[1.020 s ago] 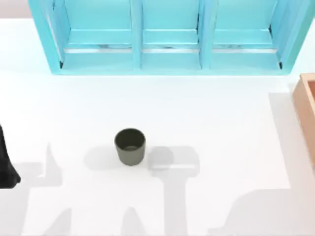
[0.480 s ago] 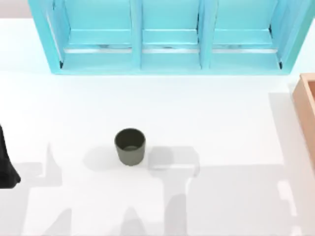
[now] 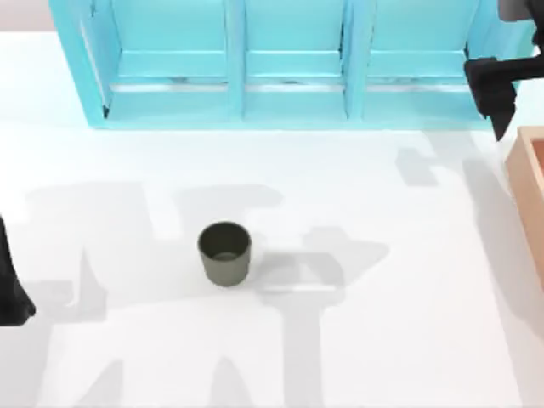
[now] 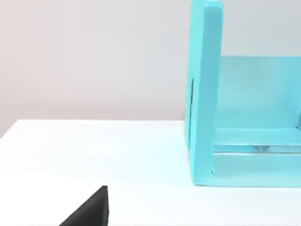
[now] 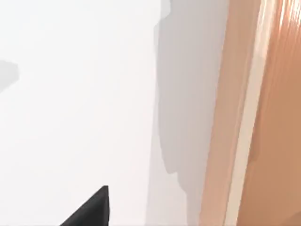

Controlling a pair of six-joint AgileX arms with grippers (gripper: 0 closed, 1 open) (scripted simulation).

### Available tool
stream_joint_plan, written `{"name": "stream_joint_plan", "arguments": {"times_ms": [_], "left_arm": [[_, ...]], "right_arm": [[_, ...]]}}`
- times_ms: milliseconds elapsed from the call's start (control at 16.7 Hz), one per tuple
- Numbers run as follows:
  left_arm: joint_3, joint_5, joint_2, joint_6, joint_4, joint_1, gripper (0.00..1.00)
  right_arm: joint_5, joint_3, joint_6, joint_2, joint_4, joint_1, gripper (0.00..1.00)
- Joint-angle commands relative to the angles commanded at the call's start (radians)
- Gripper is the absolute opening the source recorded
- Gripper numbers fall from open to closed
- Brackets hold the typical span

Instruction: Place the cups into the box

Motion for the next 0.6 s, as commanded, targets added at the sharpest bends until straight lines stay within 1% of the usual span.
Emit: {"name": "stream_joint_plan", "arguments": {"times_ms": [300,480,600], "left_arm": [[0.000,0.000,0.000,0.000,0.000,0.000,1.00],[0.000,0.000,0.000,0.000,0.000,0.000,1.00],[0.000,0.000,0.000,0.000,0.000,0.000,1.00]], "right_arm": [[0.067,0.259,0.379,0.249,0.032,0.371,1.00],[0.100,0.388,0.566,0.372,0.057,0.541,1.00],[0.118,0.457,0.664,0.437,0.072,0.627,1.00]]}}
